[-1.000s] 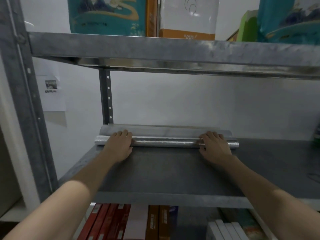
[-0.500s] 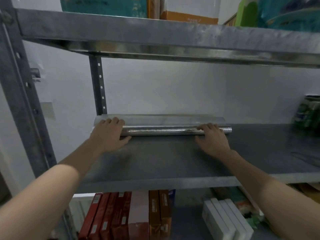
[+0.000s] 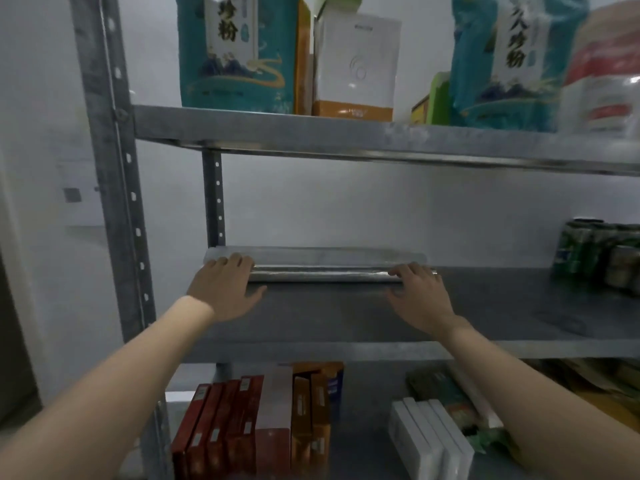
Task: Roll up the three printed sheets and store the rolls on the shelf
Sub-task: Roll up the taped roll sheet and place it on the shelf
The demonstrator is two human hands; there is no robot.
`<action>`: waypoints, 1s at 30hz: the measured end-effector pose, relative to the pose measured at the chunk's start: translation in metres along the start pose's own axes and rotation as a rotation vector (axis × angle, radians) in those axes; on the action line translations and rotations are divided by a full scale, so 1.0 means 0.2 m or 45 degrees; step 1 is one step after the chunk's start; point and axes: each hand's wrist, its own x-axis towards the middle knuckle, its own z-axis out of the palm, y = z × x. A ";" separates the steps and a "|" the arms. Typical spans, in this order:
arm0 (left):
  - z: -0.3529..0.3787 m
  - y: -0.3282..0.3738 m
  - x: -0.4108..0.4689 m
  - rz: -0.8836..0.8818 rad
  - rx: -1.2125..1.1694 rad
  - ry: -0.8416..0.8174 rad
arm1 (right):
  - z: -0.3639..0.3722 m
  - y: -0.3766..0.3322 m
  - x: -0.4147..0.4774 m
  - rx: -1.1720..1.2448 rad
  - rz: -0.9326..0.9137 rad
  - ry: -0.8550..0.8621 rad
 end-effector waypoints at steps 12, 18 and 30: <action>-0.43 0.50 -0.76 -0.056 0.140 0.004 | -0.53 0.05 -0.70 0.019 -0.139 0.013; -0.69 0.63 -1.10 -0.099 0.176 -0.016 | -0.78 0.01 -0.97 0.041 -0.197 -0.002; -1.10 0.66 -1.72 -0.168 0.060 0.080 | -1.13 -0.25 -1.43 0.121 -0.256 0.042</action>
